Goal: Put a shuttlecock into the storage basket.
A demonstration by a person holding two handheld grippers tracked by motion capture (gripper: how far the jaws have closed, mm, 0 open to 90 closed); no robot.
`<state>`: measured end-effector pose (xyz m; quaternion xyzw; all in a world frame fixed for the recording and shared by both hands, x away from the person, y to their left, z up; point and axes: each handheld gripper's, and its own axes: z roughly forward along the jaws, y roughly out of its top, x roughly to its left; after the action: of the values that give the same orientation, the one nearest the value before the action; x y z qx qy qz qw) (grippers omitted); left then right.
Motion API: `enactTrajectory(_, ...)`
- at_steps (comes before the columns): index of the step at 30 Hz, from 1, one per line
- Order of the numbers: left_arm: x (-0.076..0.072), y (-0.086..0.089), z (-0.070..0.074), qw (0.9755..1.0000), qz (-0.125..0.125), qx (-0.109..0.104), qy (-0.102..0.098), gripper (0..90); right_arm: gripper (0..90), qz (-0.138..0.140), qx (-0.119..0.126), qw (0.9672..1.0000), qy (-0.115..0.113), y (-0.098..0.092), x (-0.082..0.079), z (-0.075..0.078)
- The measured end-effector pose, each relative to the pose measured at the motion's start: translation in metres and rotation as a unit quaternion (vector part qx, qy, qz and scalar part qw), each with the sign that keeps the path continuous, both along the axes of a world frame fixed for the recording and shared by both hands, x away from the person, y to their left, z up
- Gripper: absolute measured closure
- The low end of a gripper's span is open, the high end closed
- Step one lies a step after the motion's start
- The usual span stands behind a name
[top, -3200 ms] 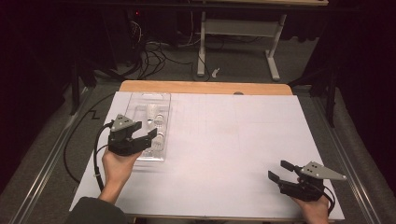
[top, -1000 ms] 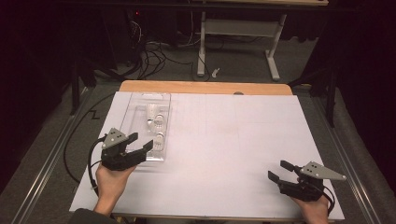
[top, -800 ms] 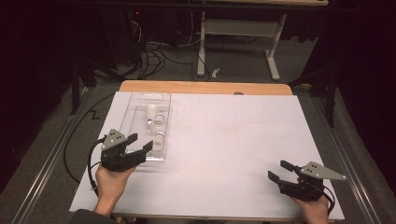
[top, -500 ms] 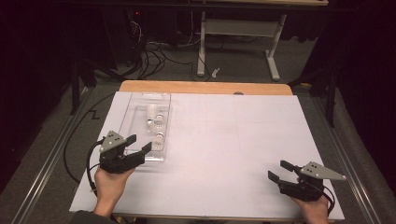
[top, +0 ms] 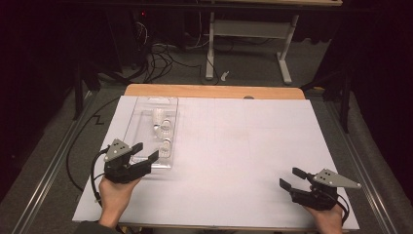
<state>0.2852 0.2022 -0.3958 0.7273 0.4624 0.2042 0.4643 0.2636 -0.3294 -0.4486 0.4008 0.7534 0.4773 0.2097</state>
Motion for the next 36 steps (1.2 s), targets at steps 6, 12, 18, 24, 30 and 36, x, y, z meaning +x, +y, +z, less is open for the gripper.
enactTrajectory(6, -0.002, 0.001, -0.002, 1.0000, 0.001, 0.000, 0.001, 36.5, 32.3, 0.000, 0.000, 1.0000, 0.000, 0.000, 0.000, 0.000)
enactTrajectory(12, -0.004, 0.001, -0.004, 1.0000, 0.002, -0.004, -0.002, 36.8, 32.3, 0.000, 0.000, 1.0000, 0.000, 0.000, 0.000, 0.000)
enactTrajectory(18, -0.005, 0.002, -0.006, 1.0000, -0.001, -0.007, -0.001, 36.6, 32.3, 0.000, 0.000, 1.0000, 0.000, 0.000, 0.000, 0.000)
enactTrajectory(24, -0.006, 0.003, -0.008, 1.0000, -0.002, -0.006, 0.001, 36.4, 32.3, 0.000, 0.000, 1.0000, 0.000, 0.000, 0.000, 0.000)
enactTrajectory(30, -0.007, 0.004, -0.011, 1.0000, -0.002, -0.007, 0.000, 36.0, 32.3, 0.000, 0.001, 1.0000, 0.001, 0.000, 0.000, 0.000)
enactTrajectory(36, -0.008, 0.004, -0.014, 0.9999, -0.002, -0.010, 0.001, 35.8, 32.3, 0.000, 0.000, 1.0000, 0.001, 0.000, 0.000, 0.000)
